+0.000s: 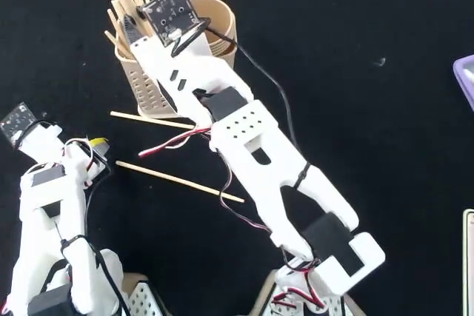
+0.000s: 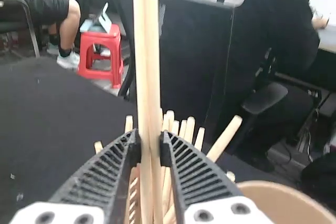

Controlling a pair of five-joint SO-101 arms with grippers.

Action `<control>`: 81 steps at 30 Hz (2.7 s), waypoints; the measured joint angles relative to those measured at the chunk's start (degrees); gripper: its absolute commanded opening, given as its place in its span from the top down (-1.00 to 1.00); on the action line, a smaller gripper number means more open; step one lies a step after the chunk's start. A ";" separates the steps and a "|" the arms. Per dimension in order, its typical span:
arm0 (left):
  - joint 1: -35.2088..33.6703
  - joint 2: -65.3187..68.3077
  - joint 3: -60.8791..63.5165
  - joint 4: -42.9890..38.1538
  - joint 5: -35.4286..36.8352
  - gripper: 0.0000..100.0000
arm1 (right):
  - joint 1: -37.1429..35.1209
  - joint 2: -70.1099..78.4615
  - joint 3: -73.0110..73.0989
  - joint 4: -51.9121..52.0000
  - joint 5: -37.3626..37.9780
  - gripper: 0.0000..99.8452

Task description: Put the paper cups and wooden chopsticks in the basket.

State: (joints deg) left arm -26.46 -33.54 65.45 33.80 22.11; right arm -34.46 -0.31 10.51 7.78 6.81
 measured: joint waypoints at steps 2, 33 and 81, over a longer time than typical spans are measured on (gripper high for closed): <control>0.00 0.00 0.00 0.00 0.00 0.43 | 0.00 0.18 0.44 0.00 0.00 0.97; 0.00 0.00 0.00 0.00 0.00 0.43 | -4.66 -23.56 6.07 25.93 0.00 0.72; 0.00 0.00 -0.26 0.00 0.00 0.42 | 9.93 -13.27 57.67 -0.35 19.25 0.94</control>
State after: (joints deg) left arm -26.46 -33.54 65.19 33.80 22.11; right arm -24.53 -13.58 68.18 7.43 26.07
